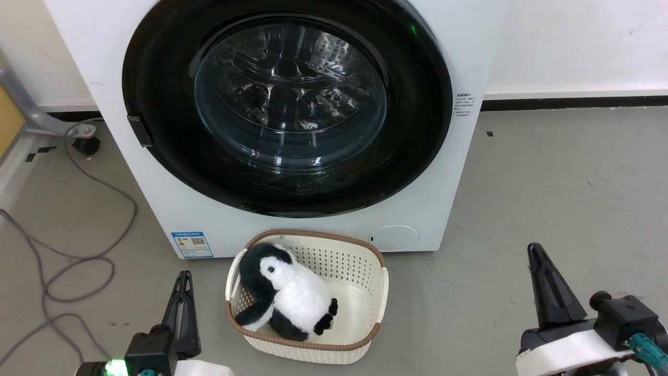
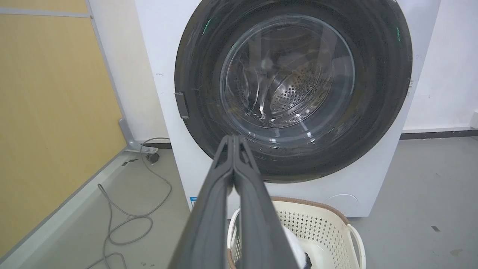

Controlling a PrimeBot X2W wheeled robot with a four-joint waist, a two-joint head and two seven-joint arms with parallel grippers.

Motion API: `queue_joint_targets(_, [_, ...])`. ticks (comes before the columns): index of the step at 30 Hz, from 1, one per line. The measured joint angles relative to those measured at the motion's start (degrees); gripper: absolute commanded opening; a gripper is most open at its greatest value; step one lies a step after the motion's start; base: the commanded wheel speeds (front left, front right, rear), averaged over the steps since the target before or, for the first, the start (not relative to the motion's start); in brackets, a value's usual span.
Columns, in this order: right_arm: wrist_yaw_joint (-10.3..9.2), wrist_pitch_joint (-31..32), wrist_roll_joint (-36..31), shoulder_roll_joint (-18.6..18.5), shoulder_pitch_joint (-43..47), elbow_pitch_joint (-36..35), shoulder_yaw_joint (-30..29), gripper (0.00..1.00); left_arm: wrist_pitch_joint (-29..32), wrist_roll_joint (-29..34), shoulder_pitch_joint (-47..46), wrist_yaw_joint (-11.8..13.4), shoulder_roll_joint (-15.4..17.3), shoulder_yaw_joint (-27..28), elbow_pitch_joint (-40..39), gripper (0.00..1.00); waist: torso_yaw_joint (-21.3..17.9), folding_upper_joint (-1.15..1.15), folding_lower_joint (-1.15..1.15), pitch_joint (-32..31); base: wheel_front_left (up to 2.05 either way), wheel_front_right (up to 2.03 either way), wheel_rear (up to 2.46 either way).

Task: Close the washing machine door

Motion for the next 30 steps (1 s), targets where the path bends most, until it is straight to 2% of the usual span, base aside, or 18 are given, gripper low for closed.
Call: queue_joint_targets(30, [0.00, 3.5, -1.9, 0.0, 0.0, -0.7, 0.1, 0.00, 3.5, 0.2, -1.1, -2.2, -0.3, 0.8, 0.3, 0.00, 0.9, 0.00, 0.01, 0.2, 0.00, 0.00, 0.00])
